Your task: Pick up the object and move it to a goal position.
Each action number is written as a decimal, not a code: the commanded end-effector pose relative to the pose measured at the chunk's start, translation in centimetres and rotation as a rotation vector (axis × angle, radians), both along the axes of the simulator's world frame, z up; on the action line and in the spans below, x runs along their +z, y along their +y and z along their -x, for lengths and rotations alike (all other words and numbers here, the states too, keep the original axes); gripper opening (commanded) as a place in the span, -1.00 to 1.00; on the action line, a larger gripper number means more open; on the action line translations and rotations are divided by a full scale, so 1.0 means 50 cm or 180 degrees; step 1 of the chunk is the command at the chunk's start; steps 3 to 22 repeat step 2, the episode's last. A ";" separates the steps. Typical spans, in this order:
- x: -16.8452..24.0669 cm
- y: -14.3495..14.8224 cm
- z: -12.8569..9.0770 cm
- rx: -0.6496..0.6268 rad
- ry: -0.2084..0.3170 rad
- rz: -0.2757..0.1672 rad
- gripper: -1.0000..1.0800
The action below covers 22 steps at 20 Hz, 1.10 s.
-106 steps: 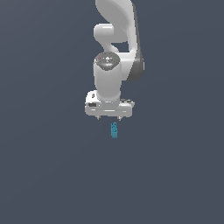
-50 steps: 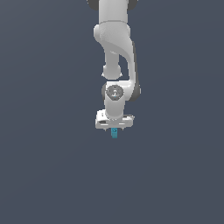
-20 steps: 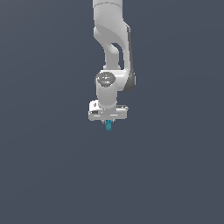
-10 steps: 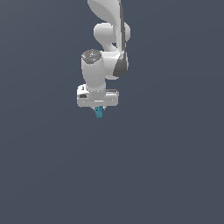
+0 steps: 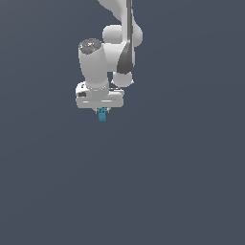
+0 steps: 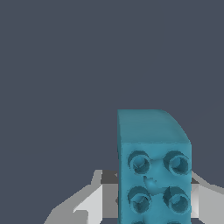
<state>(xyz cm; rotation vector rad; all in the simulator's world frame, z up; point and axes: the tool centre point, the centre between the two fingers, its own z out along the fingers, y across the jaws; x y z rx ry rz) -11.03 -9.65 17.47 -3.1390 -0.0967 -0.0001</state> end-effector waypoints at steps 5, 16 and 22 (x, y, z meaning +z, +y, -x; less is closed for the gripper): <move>0.008 -0.005 0.003 0.0003 0.0000 0.0000 -1.00; 0.008 -0.005 0.003 0.0003 0.0000 0.0000 -1.00; 0.008 -0.005 0.003 0.0003 0.0000 0.0000 -1.00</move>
